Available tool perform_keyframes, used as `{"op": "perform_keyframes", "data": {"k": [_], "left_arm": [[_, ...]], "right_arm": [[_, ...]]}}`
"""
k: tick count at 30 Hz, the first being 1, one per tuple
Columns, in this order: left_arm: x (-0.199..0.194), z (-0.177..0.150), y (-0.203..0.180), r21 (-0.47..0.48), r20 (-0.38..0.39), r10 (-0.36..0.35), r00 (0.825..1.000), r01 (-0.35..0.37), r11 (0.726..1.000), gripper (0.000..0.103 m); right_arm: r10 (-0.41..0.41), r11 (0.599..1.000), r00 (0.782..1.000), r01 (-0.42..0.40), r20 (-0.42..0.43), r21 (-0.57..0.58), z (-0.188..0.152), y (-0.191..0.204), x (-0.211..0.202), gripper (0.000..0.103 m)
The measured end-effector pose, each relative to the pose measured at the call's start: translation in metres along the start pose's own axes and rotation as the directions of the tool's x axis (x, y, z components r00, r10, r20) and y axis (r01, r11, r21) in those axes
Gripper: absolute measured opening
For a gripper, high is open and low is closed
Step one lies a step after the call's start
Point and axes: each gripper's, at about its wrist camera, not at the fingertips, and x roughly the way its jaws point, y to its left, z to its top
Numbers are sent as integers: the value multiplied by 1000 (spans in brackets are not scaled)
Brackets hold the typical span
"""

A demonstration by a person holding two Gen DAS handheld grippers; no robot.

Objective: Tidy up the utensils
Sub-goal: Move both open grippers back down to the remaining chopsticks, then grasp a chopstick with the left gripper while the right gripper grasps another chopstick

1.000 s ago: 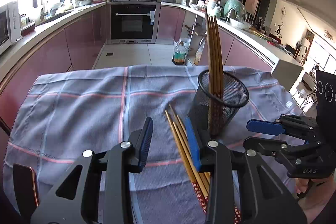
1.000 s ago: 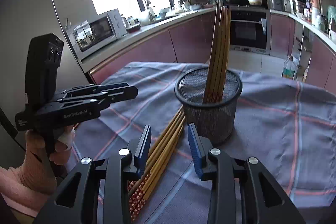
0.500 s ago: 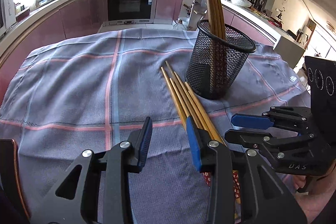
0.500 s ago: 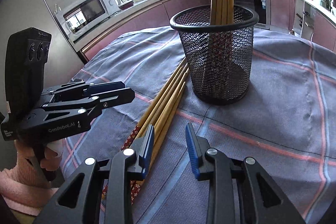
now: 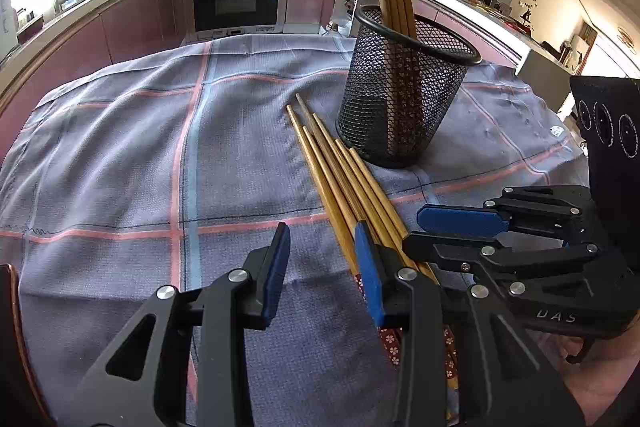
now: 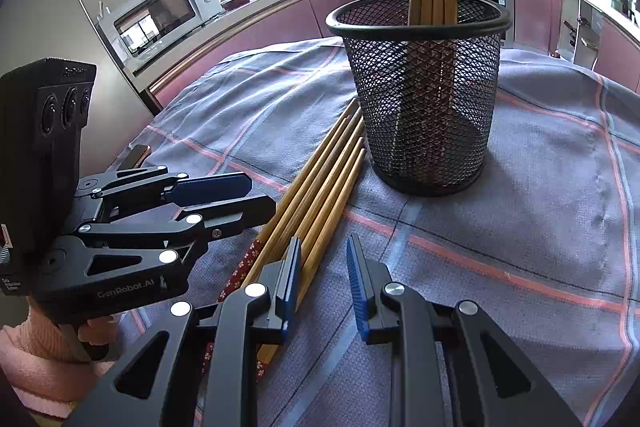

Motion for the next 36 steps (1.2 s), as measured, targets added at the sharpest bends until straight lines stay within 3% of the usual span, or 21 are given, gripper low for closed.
{"op": "perform_keyframes", "data": {"k": [13,23,30,36], "left_arm": [[9,0,-2,18,-22,4,1000,-4,1000,32],[5,-6,-5,33,-46,-13,999,14,999,10],[-4,-19,-3,-14,-51,-13,999,12,1000,10],[-15,-33,-7,-22,-68,-37,997,36,999,9]], "right_arm": [[-20,1000,1000,20,-5,-9,1,0,1,22],[-59,998,998,58,-2,-28,0,1,0,22],[-72,996,997,72,-2,-44,-1,3,2,22],[-54,998,998,53,-12,-44,-4,1,0,8]]}}
